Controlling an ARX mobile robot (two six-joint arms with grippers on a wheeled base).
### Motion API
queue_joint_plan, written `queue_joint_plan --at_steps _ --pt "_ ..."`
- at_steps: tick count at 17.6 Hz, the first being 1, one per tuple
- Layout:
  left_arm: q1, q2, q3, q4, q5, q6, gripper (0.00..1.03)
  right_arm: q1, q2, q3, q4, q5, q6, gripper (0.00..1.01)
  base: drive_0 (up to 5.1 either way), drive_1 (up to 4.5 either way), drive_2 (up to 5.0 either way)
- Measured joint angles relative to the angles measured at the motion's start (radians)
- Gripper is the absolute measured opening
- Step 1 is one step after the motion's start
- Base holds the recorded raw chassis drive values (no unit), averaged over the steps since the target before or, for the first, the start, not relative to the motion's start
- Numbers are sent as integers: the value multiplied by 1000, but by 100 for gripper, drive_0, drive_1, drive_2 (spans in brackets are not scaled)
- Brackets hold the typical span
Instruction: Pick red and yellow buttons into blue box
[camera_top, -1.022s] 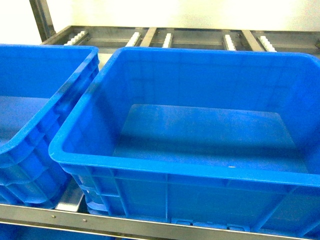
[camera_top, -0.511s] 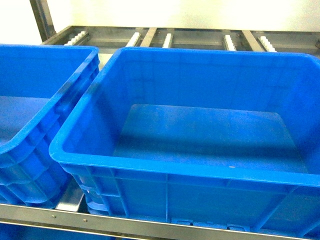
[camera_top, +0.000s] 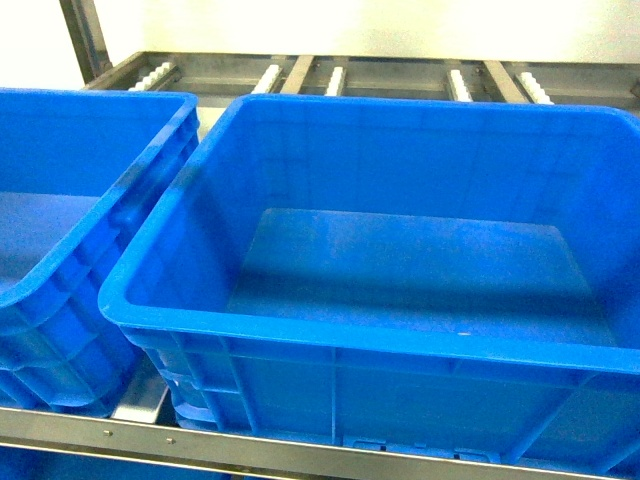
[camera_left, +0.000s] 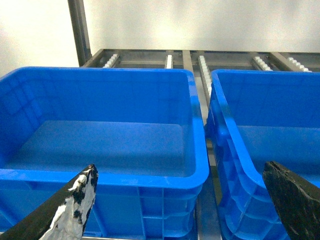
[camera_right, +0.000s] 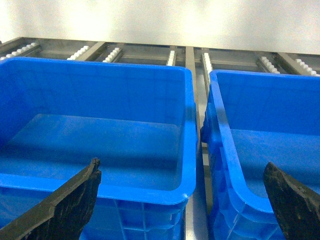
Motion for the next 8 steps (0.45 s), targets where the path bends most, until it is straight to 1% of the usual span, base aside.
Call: queue_joint_plan --at_steps 8 --pt "0 0 0 0 0 0 98 0 0 0 0 0 0 98 0 0 0"
